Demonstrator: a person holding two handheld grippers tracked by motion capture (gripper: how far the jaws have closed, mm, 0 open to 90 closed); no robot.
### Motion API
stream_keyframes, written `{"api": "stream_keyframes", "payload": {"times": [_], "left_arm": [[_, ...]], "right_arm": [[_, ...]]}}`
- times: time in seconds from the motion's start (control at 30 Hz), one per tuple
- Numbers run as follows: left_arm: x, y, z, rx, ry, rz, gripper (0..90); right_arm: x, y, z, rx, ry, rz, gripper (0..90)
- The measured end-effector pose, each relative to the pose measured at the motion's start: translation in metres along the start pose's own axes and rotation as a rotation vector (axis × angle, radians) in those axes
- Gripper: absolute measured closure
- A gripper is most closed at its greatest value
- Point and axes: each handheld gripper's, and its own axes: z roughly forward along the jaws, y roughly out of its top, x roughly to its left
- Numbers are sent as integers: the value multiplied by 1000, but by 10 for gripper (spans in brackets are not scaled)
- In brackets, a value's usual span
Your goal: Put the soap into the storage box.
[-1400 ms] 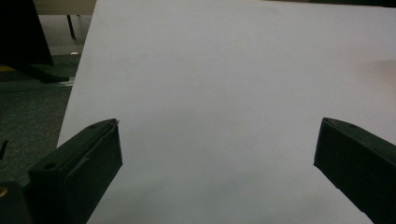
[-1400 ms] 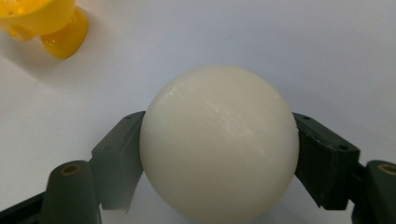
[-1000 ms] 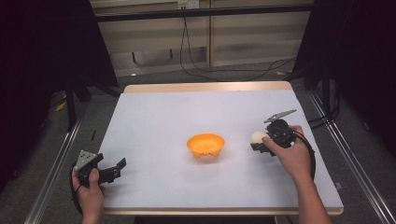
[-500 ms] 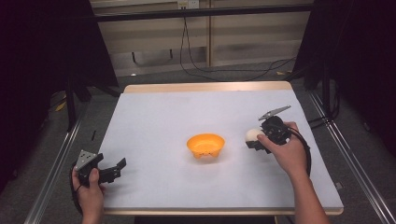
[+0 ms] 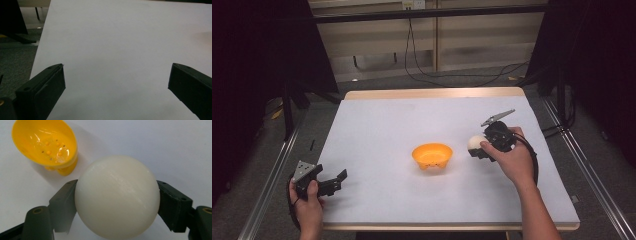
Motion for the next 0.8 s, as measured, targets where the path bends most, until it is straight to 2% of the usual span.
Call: {"api": "stream_keyframes", "payload": {"times": [0.8], "left_arm": [[0, 0, 0, 3, 0, 3, 9]], "right_arm": [[24, 32, 10, -14, 43, -76, 245]]}}
